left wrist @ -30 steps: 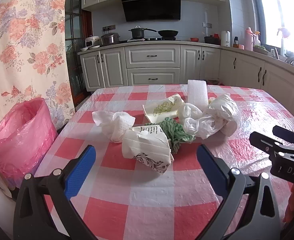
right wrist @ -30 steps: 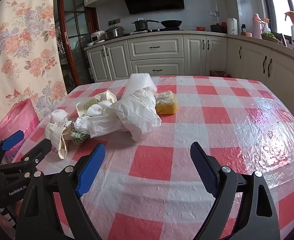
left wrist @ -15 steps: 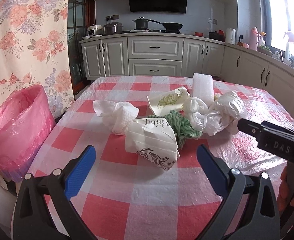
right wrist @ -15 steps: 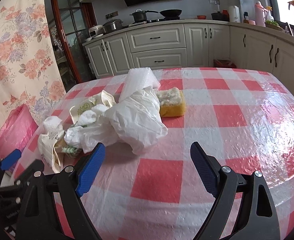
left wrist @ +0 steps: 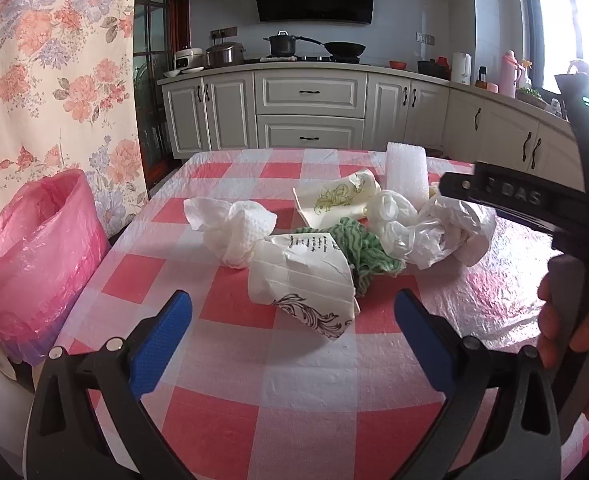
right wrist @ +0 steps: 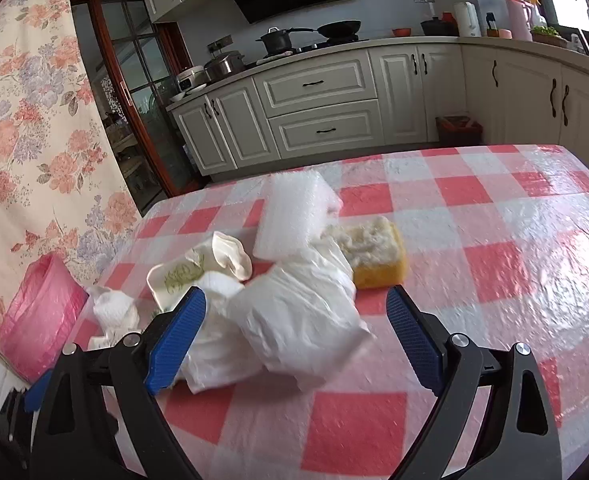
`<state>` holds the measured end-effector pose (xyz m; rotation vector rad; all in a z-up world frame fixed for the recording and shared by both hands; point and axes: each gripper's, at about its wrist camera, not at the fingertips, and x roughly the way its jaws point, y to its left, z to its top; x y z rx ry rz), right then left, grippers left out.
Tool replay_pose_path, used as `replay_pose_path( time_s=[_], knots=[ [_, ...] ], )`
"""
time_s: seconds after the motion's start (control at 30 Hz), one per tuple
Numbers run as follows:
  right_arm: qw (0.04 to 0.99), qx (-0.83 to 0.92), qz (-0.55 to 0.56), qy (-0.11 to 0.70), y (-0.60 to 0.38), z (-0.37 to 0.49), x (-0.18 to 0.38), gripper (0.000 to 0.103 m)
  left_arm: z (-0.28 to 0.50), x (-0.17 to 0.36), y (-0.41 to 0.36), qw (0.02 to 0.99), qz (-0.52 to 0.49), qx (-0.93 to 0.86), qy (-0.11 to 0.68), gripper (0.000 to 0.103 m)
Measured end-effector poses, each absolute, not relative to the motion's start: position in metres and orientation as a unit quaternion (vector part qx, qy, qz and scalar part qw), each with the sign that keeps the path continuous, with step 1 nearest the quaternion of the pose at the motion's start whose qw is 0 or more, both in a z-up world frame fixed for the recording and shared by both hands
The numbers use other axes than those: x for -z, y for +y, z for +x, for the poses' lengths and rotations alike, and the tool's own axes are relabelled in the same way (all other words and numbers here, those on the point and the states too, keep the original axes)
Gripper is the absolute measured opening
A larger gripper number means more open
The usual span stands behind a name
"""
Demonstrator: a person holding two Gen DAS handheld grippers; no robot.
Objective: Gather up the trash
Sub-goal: 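Reach the right gripper toward the white plastic bag on the table, then close the right gripper on the white plastic bag and lift it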
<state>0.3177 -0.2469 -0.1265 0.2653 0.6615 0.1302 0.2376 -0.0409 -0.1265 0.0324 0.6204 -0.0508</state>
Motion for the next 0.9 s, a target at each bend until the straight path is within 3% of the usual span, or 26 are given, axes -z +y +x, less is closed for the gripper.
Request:
replay_pose_path(
  time_s=[0.43,0.63,0.9],
  knots=[
    [0.929,0.003,0.015,0.369,-0.253,0.297,0.143,0.087,0.236,0.124,-0.035,0.953,0.001,0.024,0.301,0.098],
    [0.93,0.02,0.045,0.365,-0.291,0.273,0.148,0.087,0.236,0.125,-0.039,0.953,0.008,0.023,0.301,0.098],
    [0.93,-0.01,0.039,0.366,-0.275,0.303,0.147,0.087,0.241,0.127,-0.037,0.949,0.004,0.018,0.315,0.098]
  ],
)
